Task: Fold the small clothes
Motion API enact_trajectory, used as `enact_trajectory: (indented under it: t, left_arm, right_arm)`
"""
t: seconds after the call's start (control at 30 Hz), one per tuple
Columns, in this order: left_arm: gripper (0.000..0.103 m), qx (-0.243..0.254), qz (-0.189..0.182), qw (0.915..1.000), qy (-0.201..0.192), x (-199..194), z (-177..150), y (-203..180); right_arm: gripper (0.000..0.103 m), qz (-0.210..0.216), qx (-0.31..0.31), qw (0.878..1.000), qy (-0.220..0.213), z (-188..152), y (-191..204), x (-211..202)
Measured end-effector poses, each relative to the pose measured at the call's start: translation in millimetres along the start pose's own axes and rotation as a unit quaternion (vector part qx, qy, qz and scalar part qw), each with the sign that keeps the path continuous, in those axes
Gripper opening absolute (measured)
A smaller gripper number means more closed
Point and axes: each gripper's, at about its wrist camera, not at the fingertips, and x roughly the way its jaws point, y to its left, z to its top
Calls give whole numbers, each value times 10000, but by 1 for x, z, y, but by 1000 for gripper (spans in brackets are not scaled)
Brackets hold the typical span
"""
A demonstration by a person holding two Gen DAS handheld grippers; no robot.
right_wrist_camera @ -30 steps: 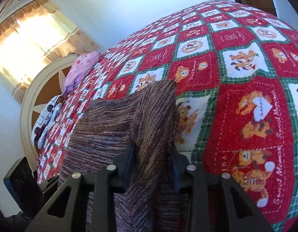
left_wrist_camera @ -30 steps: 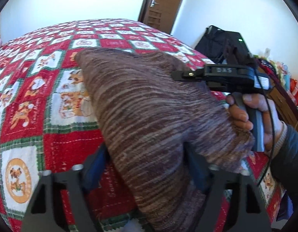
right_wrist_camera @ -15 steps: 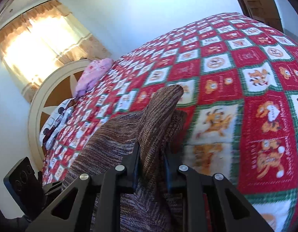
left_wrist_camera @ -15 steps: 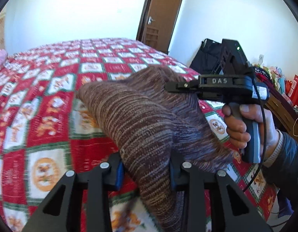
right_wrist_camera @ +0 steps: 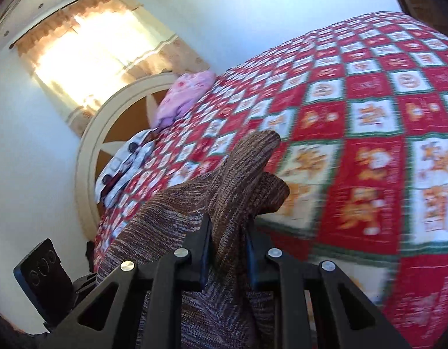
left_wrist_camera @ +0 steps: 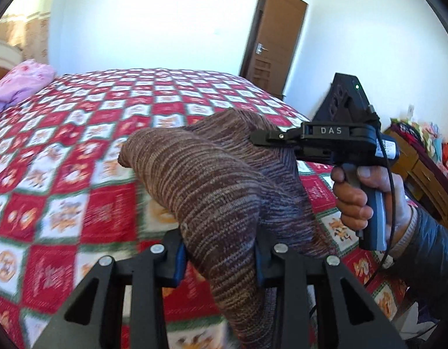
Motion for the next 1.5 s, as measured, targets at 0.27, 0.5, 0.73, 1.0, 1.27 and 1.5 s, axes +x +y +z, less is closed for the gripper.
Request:
enact_trajectory:
  t: [0.27,0.5,0.73,1.0,1.27,1.5]
  left_arm:
    - [37,-197,405,9987,-243,-50,-13,34]
    - [37,-278,793,9956,-407,-86,-31,63]
    - [37,-594,1104,9916,-307,-98,-63,98]
    - [37,-1077,1177,9872,88,-85,-101,128]
    - [39,-1018,1278,9864,158,-74,-116,128]
    - [42,-1021,1343,9856,151,-77,-117,123]
  right_arm:
    - [20,437,-304,9983,228,-6,61,43]
    - [20,714,-516,9951,453,-15,107,77]
    - [20,827,-557,9923,738,-25,132,120]
    - [19,588,-667,9887,1205,-45,137,177]
    - [23,331,-455,9873,1488,-51,114,200]
    - [61,-207,-1558,9783,1350,-71,144,161]
